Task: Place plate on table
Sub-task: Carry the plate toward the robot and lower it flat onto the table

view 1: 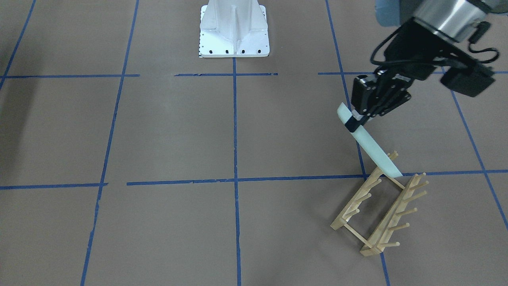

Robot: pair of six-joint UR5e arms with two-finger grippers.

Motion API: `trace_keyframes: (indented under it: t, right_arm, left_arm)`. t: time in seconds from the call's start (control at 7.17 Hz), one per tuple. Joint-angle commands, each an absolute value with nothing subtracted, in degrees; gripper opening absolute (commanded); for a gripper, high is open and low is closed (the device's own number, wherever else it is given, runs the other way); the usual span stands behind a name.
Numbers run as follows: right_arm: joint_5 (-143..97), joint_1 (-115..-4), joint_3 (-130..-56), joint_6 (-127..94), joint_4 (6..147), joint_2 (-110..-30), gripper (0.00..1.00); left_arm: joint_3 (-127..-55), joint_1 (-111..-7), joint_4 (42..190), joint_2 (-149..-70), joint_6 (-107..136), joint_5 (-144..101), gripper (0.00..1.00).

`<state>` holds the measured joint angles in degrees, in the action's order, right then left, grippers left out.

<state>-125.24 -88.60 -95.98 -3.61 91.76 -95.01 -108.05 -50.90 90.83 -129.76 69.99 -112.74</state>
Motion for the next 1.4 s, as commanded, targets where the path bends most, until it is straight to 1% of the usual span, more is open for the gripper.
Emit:
trace_keyframes:
  t: [0.0, 0.28, 0.56, 0.84, 1.12, 1.26]
  right_arm:
    - [-125.3, -88.6, -96.0, -3.6, 91.8, -95.0, 1.00]
    - [-125.2, -88.6, -96.0, -3.6, 91.8, -95.0, 1.00]
    - [-125.2, -88.6, -96.0, -3.7, 91.8, -95.0, 1.00]
    - [-125.2, -88.6, -96.0, -3.7, 91.8, -95.0, 1.00]
    - [-125.2, -88.6, -96.0, -3.7, 91.8, -95.0, 1.00]
    - [-125.2, -88.6, -96.0, -3.6, 91.8, -95.0, 1.00]
  left_arm:
    - [-105.8, -37.7, 78.5, -134.3, 58.7, -97.1, 0.00]
    - [-99.3, -29.7, 78.7, -135.0, 53.3, -85.6, 0.00]
    - [-96.3, -27.5, 79.3, -134.9, 47.5, -83.0, 0.00]
    - [-93.1, -22.3, 80.6, -135.0, 47.3, -77.0, 0.00]
    - [-90.1, -21.8, 84.2, -134.9, 46.2, -76.7, 0.00]
    - [-90.1, -21.5, 84.2, -135.0, 46.2, -76.7, 0.23]
